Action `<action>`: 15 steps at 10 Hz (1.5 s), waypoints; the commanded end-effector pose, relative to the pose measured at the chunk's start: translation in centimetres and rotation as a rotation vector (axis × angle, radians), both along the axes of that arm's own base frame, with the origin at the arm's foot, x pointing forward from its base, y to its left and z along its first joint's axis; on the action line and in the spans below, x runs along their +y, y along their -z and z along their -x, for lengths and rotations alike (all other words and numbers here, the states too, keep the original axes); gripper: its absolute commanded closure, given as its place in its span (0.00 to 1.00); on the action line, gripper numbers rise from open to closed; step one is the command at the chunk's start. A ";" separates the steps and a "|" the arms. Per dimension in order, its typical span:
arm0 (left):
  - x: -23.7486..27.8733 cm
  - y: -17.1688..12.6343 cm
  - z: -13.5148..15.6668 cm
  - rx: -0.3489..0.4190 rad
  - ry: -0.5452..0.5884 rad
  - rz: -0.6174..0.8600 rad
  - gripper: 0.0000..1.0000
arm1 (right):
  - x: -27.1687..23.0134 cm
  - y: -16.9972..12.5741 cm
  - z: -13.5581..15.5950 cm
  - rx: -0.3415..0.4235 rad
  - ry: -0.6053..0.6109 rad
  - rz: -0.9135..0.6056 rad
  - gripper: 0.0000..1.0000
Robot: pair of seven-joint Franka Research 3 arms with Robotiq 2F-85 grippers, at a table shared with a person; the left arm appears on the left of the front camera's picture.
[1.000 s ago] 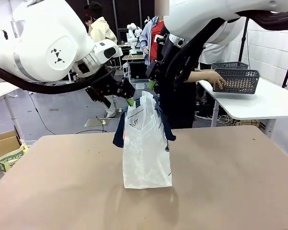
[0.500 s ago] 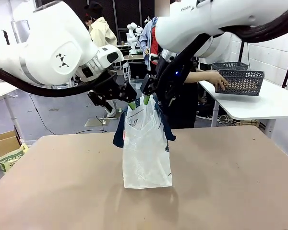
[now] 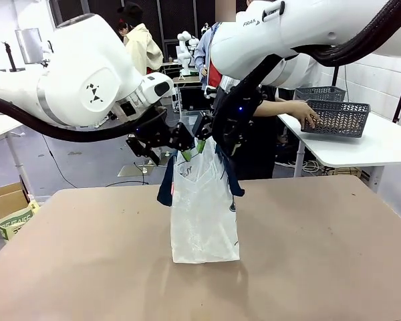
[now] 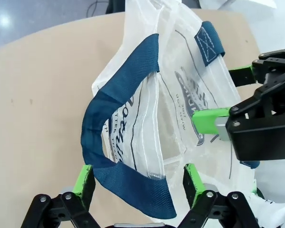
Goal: Transfer purchased items from the store into the shopping bag.
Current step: Open the Reusable shopping bag in the center of the table.
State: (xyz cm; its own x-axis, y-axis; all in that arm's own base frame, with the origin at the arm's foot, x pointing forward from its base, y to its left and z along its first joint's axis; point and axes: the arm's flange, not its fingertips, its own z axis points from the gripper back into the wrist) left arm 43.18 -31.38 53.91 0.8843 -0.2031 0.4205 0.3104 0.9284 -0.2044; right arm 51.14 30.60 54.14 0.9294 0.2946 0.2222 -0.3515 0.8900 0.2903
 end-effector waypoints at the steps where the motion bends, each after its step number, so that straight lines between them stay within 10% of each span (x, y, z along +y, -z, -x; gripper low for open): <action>1: 0.2 0.5 0.2 0.010 -0.018 0.010 0.40 | 0.0 -0.5 0.0 0.021 -0.043 -0.023 0.24; 4: 0.2 0.4 0.3 0.007 -0.017 0.020 0.99 | -0.1 -0.3 0.1 0.051 -0.050 -0.019 0.83; 5: 0.3 0.4 0.3 0.005 -0.016 0.020 1.00 | -0.1 0.0 0.2 0.063 -0.057 -0.013 1.00; 15: 7.4 0.0 3.1 -0.085 -0.178 0.065 1.00 | -4.9 -0.8 3.7 0.003 -0.223 0.105 1.00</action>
State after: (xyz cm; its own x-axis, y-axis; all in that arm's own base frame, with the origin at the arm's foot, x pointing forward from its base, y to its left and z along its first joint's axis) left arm 41.33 -25.06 54.23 0.8783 -0.0752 0.4721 0.2011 0.9540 -0.2223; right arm 48.19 27.00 55.66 0.8565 0.4921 0.1560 -0.5160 0.8256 0.2284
